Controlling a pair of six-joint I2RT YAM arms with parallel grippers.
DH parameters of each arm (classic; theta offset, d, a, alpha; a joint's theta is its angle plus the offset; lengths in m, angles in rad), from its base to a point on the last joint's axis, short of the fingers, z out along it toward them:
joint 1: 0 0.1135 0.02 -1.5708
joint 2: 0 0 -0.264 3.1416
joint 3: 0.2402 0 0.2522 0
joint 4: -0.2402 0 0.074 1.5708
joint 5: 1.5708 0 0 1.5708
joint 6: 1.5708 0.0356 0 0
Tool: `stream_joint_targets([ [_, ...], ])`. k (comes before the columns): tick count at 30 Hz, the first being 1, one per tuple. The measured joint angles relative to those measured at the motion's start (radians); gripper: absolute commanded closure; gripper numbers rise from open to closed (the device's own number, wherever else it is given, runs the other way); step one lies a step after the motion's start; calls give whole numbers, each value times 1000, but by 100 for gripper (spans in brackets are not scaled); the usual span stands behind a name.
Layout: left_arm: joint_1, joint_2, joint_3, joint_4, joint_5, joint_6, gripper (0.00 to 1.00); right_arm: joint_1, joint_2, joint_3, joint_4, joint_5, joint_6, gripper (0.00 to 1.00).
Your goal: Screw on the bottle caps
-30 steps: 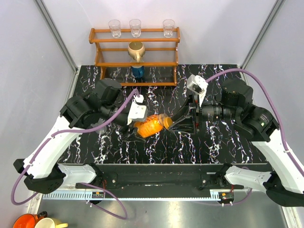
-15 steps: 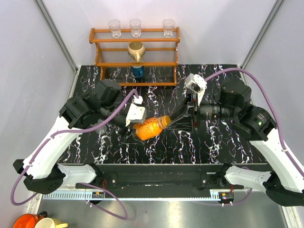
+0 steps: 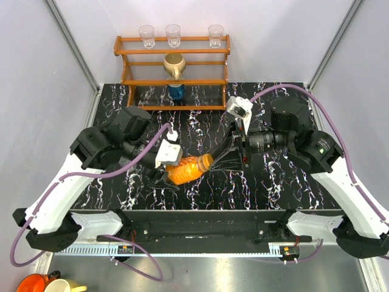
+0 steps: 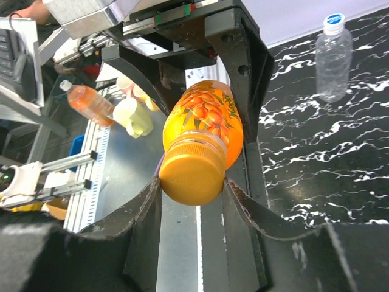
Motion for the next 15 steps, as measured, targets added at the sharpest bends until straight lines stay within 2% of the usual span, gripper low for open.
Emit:
stream_joint_targets([
  [5,-6,-6,0,-17,1,18,61,0,18,5,-11,-51,24,63],
  [15,-9,-5,1,-15,0,21,61,0,17,4,-10,-56,52,64],
])
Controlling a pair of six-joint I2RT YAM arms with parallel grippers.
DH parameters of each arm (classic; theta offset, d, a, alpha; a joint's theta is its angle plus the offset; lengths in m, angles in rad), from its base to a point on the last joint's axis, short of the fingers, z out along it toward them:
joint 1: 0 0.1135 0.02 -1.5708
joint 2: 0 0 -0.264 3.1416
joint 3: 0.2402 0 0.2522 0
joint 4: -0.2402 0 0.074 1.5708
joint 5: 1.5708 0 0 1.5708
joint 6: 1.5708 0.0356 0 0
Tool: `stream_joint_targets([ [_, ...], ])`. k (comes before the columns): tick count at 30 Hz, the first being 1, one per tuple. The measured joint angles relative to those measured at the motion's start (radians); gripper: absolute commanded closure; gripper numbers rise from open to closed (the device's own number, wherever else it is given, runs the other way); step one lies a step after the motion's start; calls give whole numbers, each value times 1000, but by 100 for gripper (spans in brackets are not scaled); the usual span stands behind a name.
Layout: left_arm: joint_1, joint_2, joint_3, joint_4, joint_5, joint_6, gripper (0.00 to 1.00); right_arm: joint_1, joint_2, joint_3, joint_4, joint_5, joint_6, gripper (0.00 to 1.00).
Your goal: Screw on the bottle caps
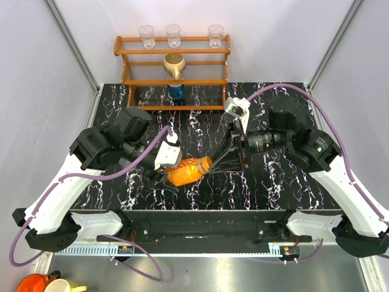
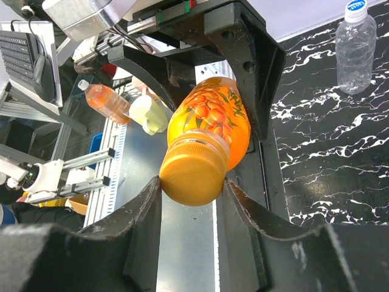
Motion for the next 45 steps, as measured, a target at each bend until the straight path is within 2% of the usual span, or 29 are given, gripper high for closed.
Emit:
stream_joint_targets([
  [19,-24,6,-27,37,-159,11,60,0,14,14,-89,141,26,67],
  [30,-20,-2,-47,51,-187,-69,63,-6,-58,-158,137,166,193,67],
  [36,-11,-21,-47,53,-190,-101,65,-6,-64,-192,228,167,274,68],
  [45,-11,-50,-61,58,-286,-51,65,-6,-26,-166,173,195,349,70],
])
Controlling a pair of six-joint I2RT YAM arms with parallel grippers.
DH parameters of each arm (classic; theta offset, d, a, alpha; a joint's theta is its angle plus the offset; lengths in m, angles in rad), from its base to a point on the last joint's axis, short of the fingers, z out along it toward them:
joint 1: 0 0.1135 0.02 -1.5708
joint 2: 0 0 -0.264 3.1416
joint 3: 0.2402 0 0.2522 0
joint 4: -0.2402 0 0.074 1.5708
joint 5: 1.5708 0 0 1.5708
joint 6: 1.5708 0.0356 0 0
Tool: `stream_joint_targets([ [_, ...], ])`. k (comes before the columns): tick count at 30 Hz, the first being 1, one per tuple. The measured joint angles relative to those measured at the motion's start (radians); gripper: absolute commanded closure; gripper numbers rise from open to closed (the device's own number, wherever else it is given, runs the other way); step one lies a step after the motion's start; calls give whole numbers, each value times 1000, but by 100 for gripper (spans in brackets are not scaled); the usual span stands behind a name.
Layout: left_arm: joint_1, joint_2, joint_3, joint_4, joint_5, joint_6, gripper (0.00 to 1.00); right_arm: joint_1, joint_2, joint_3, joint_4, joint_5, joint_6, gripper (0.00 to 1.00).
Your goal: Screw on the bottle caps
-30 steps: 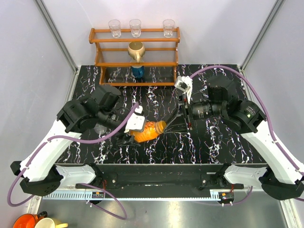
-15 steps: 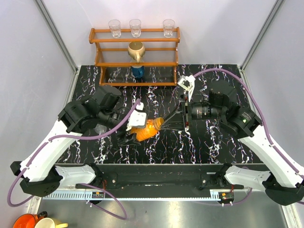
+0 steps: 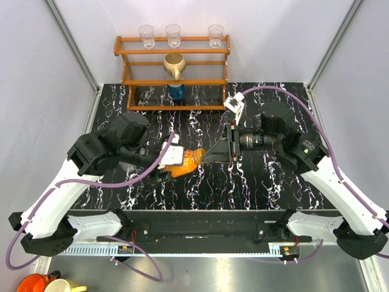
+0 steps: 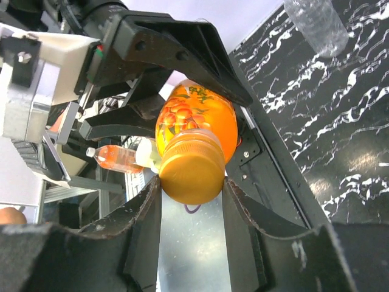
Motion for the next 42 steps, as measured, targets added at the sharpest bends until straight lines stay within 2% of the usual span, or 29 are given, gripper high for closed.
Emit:
stream_joint_targets([
  [10,-7,-13,-22,44,-94,12,66,0,5,2,-27,94,131,72],
  [24,14,-53,-95,155,-114,-159,77,12,-8,-43,69,216,321,71],
  [27,18,-62,-98,155,-122,-187,77,19,-2,-48,94,228,357,68],
  [37,27,-89,-113,178,-118,-208,76,42,9,-21,84,248,393,39],
  [38,32,-89,-114,201,-115,-213,76,49,13,-8,70,239,389,33],
  [39,36,-89,-114,224,-113,-217,76,58,17,4,54,229,384,20],
  [40,39,-89,-114,240,-111,-220,76,67,20,14,40,221,377,0],
  [42,45,-89,-114,263,-102,-226,77,75,29,41,5,211,361,0],
])
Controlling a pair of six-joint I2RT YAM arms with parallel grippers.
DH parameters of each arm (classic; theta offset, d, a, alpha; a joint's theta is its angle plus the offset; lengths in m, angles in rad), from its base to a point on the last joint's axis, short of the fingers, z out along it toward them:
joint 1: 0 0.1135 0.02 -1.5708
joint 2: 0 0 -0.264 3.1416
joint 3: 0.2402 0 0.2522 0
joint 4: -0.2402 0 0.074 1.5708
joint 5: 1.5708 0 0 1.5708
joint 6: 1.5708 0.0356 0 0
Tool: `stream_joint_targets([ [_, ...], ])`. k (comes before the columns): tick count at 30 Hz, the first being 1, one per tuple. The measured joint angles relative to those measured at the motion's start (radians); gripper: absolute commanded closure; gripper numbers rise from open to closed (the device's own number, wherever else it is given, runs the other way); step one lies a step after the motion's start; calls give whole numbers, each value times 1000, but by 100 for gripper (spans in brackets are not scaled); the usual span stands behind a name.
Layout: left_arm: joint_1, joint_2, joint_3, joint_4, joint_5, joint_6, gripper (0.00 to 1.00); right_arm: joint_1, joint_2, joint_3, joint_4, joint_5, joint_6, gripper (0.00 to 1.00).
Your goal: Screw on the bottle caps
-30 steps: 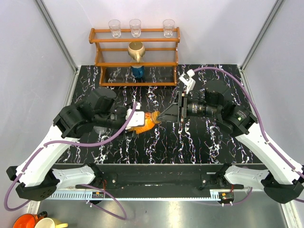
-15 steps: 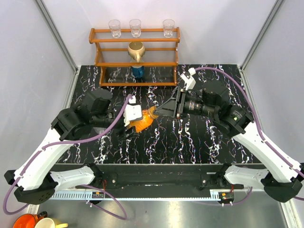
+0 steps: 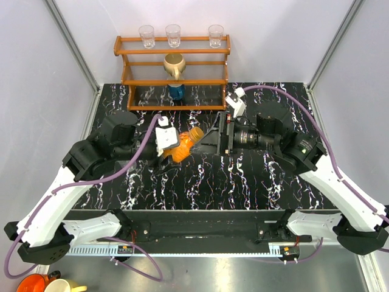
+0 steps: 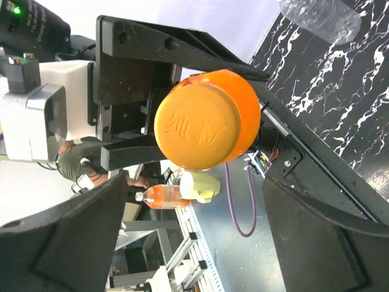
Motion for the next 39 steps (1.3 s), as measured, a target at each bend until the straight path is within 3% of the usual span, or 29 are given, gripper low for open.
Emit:
stream_joint_targets([
  [8,32,-2,-5,48,41,-40,83,0,14,119,-109,-4,-107,0],
  [13,49,-10,-5,59,72,-85,79,0,-11,149,-185,-11,-340,0],
  [19,50,-159,-57,257,196,-205,76,0,-211,-20,-78,-12,-649,0],
  [22,50,-227,-82,392,300,-290,76,1,-257,-1,18,-47,-761,0],
  [29,71,-260,-286,693,491,-445,76,2,-82,280,196,-265,-896,0],
  [34,75,-228,-386,819,562,-548,76,3,47,336,256,-404,-915,0],
  [39,75,-212,-393,953,632,-626,77,3,153,340,315,-505,-889,0],
])
